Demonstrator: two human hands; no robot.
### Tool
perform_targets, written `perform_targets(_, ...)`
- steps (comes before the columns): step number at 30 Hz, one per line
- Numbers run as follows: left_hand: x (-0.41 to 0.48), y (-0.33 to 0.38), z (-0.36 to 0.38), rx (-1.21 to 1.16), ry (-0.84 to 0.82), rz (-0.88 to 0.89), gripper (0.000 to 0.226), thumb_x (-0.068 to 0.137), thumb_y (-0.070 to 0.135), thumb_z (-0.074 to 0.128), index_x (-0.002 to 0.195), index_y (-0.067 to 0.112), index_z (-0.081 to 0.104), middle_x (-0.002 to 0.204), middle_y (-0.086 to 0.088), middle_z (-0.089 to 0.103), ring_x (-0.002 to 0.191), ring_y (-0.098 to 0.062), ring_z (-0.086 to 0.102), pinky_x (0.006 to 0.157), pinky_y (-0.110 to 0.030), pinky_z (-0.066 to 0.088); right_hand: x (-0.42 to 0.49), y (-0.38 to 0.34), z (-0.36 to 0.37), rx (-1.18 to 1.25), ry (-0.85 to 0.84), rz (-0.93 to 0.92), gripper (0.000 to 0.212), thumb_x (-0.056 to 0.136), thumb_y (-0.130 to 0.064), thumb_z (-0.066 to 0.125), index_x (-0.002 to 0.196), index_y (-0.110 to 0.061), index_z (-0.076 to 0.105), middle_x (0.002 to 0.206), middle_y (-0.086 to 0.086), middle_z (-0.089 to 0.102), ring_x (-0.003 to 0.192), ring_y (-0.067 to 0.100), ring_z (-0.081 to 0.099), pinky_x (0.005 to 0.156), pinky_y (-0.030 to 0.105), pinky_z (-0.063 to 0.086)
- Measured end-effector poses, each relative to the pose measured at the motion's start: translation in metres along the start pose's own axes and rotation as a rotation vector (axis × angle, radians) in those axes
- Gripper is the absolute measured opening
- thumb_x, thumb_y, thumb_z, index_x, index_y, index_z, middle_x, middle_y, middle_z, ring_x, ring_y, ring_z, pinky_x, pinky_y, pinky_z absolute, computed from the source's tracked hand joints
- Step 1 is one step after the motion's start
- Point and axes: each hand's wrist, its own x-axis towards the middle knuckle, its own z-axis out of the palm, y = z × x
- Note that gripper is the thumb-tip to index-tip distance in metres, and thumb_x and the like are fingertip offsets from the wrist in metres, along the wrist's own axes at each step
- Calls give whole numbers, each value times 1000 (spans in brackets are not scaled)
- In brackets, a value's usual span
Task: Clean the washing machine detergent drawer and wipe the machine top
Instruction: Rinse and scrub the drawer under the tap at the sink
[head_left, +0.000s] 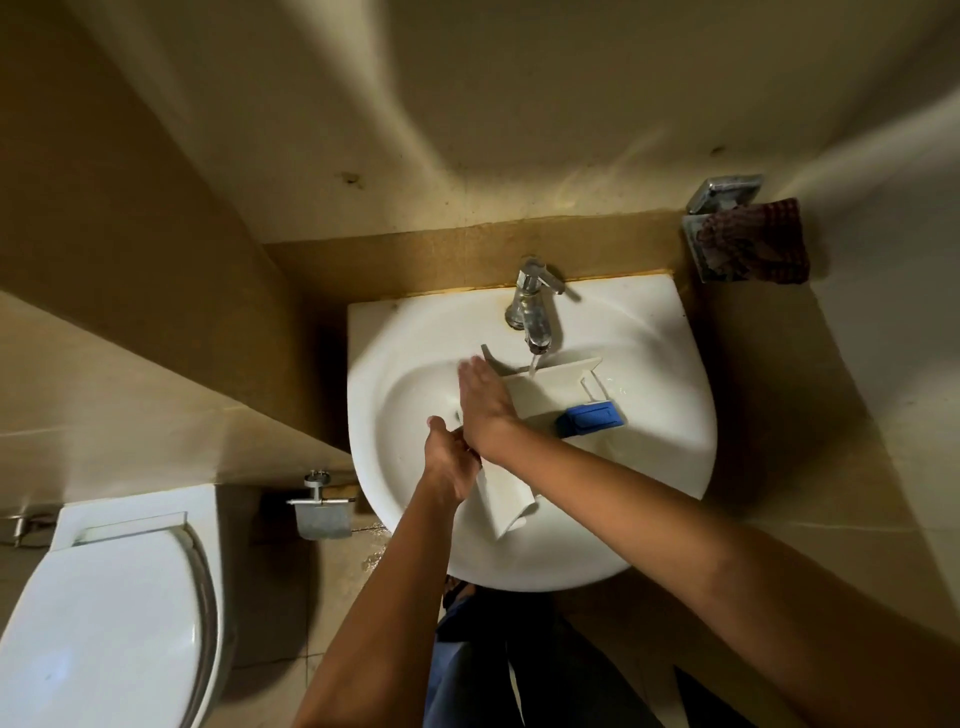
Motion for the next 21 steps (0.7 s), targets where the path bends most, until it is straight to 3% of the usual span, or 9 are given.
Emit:
perform_targets(3, -1, 5, -1, 15, -20, -21, 72, 102, 53, 15, 143, -2, 39, 143, -20, 47, 134, -32, 43, 110, -38, 32, -17, -20, 19, -200, -35, -158, 67, 98, -45, 25, 152, -8, 9, 159, 9, 11, 147, 24, 6, 119, 39, 3)
perform_targets(7, 6, 11, 0, 55, 36, 8, 62, 102, 51, 24, 123, -2, 49, 100, -18, 60, 89, -31, 58, 89, -40, 45, -75, -22, 31, -290, 30, -252, 68, 98, -42, 25, 151, -2, 7, 160, 11, 7, 148, 24, 3, 119, 38, 3)
perform_targets(10, 6, 5, 8, 189, 49, 36, 49, 104, 40, 26, 105, 1, 55, 89, -13, 61, 77, -25, 57, 76, -34, 49, -93, 2, 23, -62, 40, -321, 65, 97, -36, 36, 151, -5, 17, 159, 9, 12, 147, 20, 6, 119, 33, 1)
perform_targets(12, 1, 4, 13, 293, 48, 116, 53, 104, 38, 21, 107, 1, 60, 100, -16, 65, 86, -26, 61, 75, -32, 50, -81, 15, 13, 115, 30, -266, 61, 96, -30, 41, 150, -7, 24, 158, 7, 19, 146, 18, 11, 120, 31, 3)
perform_targets(13, 4, 3, 13, 298, 28, 114, 57, 104, 39, 19, 119, 0, 59, 114, -18, 64, 98, -28, 62, 83, -34, 50, -68, 16, 9, 151, 40, -205, 61, 96, -30, 40, 150, -8, 23, 158, 7, 18, 146, 17, 9, 120, 31, 2)
perform_targets(15, 3, 6, 13, 259, -23, 63, 62, 104, 44, 15, 141, 4, 45, 139, -16, 52, 126, -31, 51, 106, -39, 40, -46, 12, 2, 82, 48, -107, 65, 98, -35, 35, 152, -6, 11, 160, 8, 7, 148, 19, -1, 119, 34, -4)
perform_targets(17, 5, 11, 11, 195, -53, 15, 69, 102, 53, 15, 145, 4, 39, 145, -15, 47, 135, -29, 43, 115, -39, 30, -33, -1, 5, -44, 41, -96, 69, 99, -40, 32, 151, -4, 5, 160, 10, 3, 148, 23, -2, 118, 36, -4)
perform_targets(19, 8, 14, 9, 172, -42, 0, 73, 100, 58, 18, 137, 2, 46, 131, -17, 57, 125, -30, 51, 110, -37, 35, -37, -15, 15, -130, 29, -153, 69, 100, -42, 33, 151, -3, 6, 160, 11, 8, 147, 24, 5, 119, 34, 4)
perform_targets(21, 5, 14, 11, 230, -2, 22, 64, 101, 54, 23, 123, 2, 53, 103, -16, 64, 98, -30, 61, 94, -37, 44, -53, -27, 28, -203, 19, -202, 69, 100, -42, 32, 150, -2, 6, 159, 11, 9, 147, 23, 7, 119, 33, 7)
